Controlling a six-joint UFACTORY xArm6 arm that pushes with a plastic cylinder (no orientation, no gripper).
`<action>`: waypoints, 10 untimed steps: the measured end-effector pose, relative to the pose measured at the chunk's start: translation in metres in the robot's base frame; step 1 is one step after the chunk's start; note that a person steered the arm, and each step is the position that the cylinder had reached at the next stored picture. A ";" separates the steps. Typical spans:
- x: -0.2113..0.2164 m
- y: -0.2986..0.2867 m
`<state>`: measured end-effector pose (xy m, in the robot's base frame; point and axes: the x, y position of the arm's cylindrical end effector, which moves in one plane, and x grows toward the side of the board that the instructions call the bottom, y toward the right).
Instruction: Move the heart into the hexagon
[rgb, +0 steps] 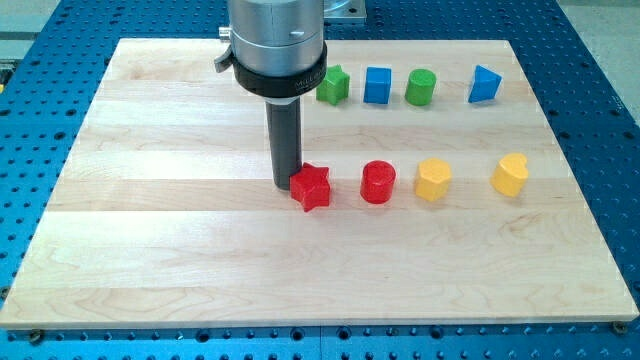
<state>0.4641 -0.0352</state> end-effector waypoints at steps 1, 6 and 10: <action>-0.026 -0.002; -0.157 0.308; 0.012 0.305</action>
<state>0.4764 0.2700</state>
